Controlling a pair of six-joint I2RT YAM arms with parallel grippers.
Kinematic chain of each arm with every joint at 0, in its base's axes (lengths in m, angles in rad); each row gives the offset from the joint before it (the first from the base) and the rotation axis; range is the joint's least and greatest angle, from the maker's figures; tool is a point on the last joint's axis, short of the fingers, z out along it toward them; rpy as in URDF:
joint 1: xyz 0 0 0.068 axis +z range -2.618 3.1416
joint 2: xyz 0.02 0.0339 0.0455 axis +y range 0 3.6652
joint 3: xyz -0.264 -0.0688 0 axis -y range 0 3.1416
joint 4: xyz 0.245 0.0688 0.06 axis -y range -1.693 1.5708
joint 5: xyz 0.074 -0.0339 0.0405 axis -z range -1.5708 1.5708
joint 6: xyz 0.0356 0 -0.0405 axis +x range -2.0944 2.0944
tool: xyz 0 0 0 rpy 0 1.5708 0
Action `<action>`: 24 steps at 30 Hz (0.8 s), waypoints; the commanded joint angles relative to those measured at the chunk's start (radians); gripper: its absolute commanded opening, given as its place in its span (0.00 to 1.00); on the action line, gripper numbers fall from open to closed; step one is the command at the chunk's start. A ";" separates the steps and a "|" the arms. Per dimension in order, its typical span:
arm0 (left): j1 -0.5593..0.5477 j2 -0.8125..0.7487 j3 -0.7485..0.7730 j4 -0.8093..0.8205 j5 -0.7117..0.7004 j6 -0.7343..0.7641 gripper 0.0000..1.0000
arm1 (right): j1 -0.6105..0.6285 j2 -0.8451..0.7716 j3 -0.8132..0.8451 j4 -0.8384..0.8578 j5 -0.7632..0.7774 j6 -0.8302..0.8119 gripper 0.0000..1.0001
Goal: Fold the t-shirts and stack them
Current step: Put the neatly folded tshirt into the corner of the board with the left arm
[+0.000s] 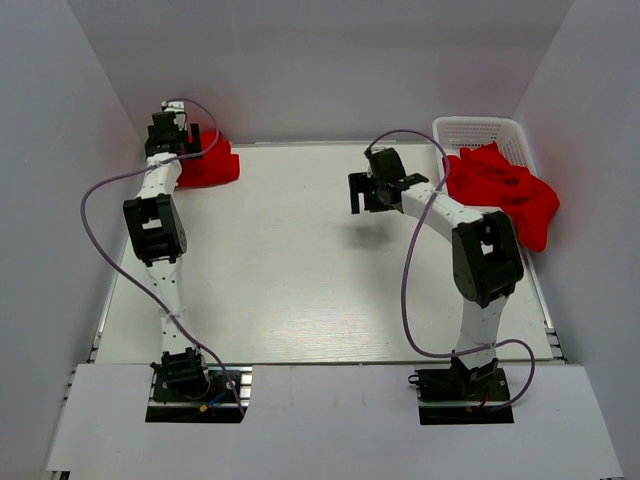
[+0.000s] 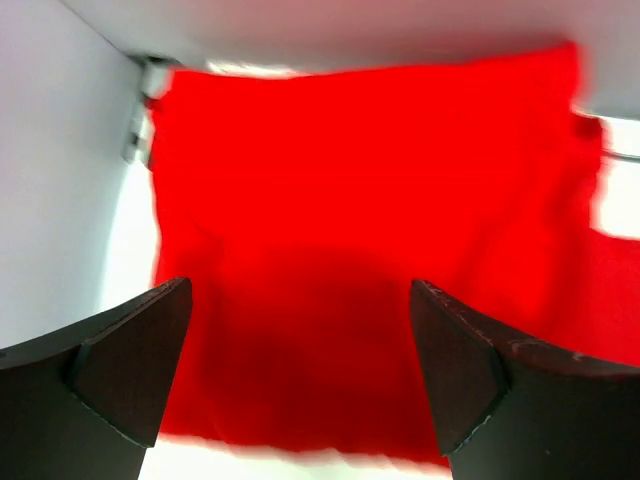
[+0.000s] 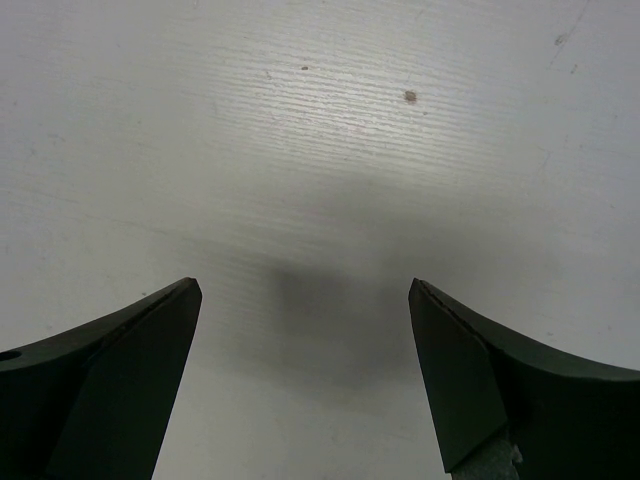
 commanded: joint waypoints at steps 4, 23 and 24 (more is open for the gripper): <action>-0.110 -0.301 -0.181 -0.088 0.116 -0.174 1.00 | -0.004 -0.162 -0.117 0.121 0.023 0.070 0.90; -0.686 -1.016 -1.118 -0.119 -0.097 -0.551 1.00 | -0.015 -0.660 -0.712 0.350 -0.011 0.179 0.90; -0.696 -1.047 -1.129 -0.129 -0.126 -0.551 1.00 | -0.012 -0.667 -0.718 0.353 -0.008 0.178 0.90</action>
